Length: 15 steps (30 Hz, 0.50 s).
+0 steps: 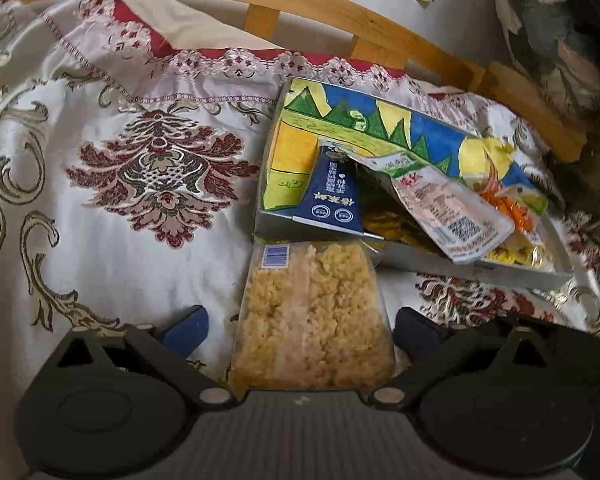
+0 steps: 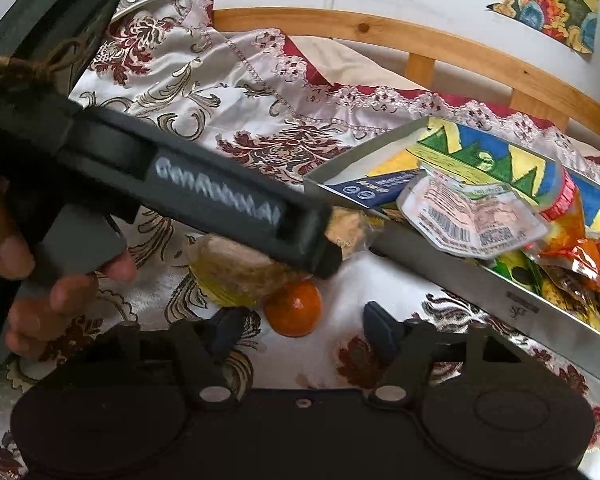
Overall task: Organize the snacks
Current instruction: 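Grasp the mandarin orange with the right tool while the left tool holds the rice-crispy bar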
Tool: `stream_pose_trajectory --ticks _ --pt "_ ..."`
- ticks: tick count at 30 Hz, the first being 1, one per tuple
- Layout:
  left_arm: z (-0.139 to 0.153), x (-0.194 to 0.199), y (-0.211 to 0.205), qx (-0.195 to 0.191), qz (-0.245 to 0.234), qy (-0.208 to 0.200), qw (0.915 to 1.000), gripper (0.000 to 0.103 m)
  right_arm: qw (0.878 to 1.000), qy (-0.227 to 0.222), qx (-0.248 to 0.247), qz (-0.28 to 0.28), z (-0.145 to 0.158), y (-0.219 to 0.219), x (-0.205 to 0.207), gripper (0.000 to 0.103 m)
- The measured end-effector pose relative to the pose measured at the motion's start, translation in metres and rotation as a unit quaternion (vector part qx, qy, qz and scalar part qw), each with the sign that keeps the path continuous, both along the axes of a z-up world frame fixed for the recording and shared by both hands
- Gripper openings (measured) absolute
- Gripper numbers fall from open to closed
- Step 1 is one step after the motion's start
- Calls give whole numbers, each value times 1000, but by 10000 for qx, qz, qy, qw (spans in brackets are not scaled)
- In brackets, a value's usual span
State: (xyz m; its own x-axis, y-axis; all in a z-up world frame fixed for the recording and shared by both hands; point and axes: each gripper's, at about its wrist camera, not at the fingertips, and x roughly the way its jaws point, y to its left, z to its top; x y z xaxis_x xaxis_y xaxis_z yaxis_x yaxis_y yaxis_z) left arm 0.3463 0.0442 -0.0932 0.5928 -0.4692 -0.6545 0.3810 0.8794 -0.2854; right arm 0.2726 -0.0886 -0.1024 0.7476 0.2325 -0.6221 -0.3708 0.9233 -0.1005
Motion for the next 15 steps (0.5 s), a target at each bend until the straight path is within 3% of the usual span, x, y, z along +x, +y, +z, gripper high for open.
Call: stream_pose_trajectory --ticks 2,4,6,15 --pt "0 0 -3 135 -27 -42 9999 89 10000 31 13 21 -2 1 1 50" --pt "0 0 -2 54 -36 2 10000 80 10000 45 37 7 -2 0 1 40" --pt "1 1 0 -50 11 83 10000 78 9999 63 82 19 -2 0 0 34" --pt "9 -1 6 -156 256 426 9986 77 9997 144 160 -87 4 -6 -6 33"
